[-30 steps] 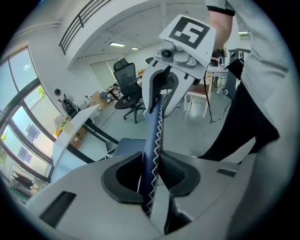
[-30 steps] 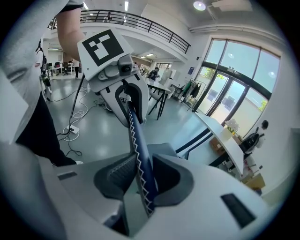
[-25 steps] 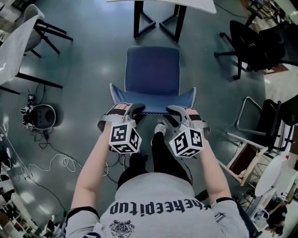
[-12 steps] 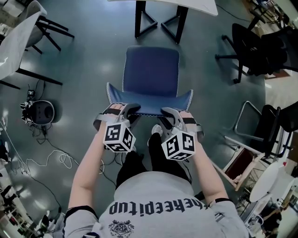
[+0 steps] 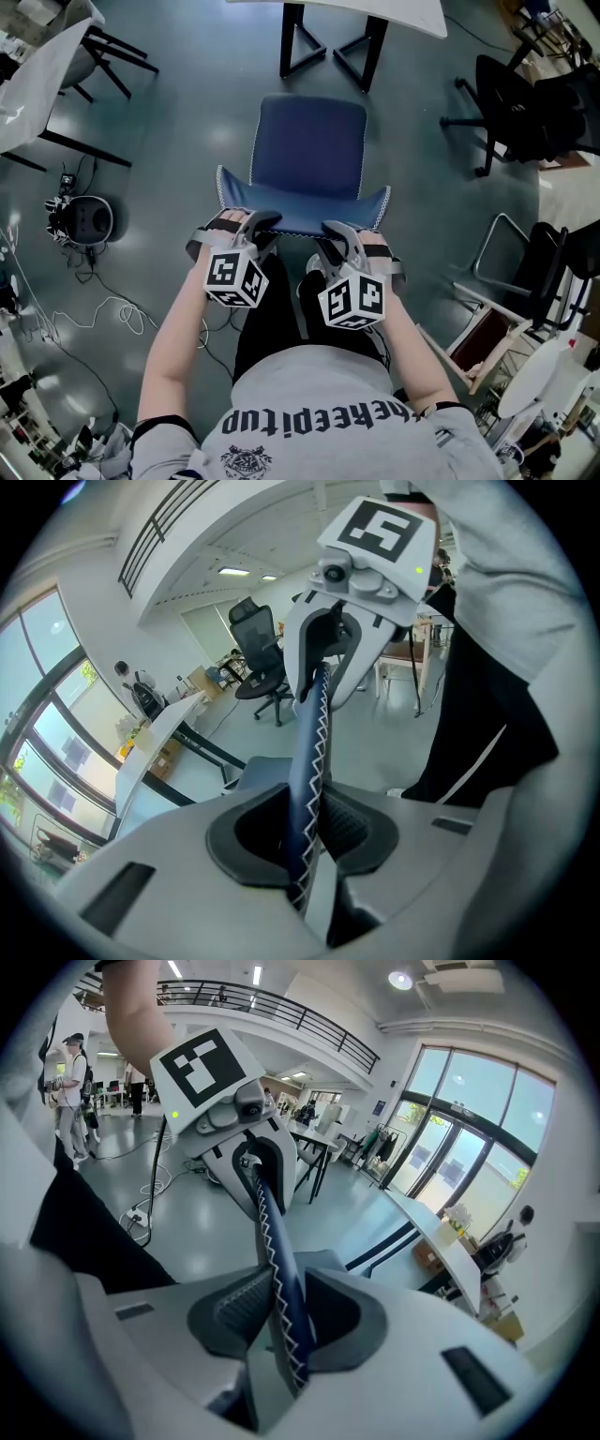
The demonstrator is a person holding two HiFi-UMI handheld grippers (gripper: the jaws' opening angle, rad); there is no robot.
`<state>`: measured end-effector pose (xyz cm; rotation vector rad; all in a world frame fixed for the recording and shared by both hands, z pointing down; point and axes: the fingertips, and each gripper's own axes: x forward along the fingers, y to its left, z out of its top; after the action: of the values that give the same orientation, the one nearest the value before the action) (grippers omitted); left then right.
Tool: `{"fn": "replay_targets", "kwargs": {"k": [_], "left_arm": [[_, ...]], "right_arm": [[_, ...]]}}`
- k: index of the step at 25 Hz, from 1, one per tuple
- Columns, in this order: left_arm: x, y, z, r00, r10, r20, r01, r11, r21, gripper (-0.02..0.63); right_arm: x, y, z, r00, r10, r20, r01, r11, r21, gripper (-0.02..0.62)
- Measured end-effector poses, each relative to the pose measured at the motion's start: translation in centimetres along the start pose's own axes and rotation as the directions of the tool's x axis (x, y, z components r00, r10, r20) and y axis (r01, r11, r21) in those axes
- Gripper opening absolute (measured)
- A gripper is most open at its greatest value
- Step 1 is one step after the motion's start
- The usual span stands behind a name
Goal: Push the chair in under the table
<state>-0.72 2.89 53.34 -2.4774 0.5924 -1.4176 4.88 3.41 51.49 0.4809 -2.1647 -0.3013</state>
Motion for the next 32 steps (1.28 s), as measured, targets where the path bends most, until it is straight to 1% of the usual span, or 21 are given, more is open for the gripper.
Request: {"fn": "replay_targets", "kwargs": {"k": [3, 11, 18, 27, 32], "left_arm": [[0.4, 1.3, -0.6, 1.0, 0.01, -0.002, -0.01, 1.0, 0.012, 0.087], [2.1, 6.1, -1.6, 1.0, -0.022, 0.016, 0.021, 0.999, 0.042, 0.086], [3.3, 10.0, -2.6, 0.998, -0.055, 0.036, 0.052, 0.995, 0.087, 0.086], [4.7, 14.4, -3.5, 0.995, -0.077, 0.062, 0.069, 0.99, 0.127, 0.086], [5.7, 16.6, -3.7, 0.995, -0.077, 0.07, 0.066, 0.987, 0.144, 0.086]], "right_arm": [[0.9, -0.9, 0.4, 1.0, -0.02, -0.001, 0.02, 1.0, 0.001, 0.11], [3.7, -5.0, 1.3, 0.999, -0.048, -0.023, 0.049, 0.998, 0.039, 0.11], [6.0, -8.1, 2.1, 0.995, -0.082, -0.049, 0.086, 0.993, 0.08, 0.112], [8.5, -11.6, 3.1, 0.992, -0.109, -0.071, 0.116, 0.987, 0.112, 0.114], [9.6, -13.7, 3.1, 0.988, -0.131, -0.083, 0.14, 0.983, 0.12, 0.115]]}}
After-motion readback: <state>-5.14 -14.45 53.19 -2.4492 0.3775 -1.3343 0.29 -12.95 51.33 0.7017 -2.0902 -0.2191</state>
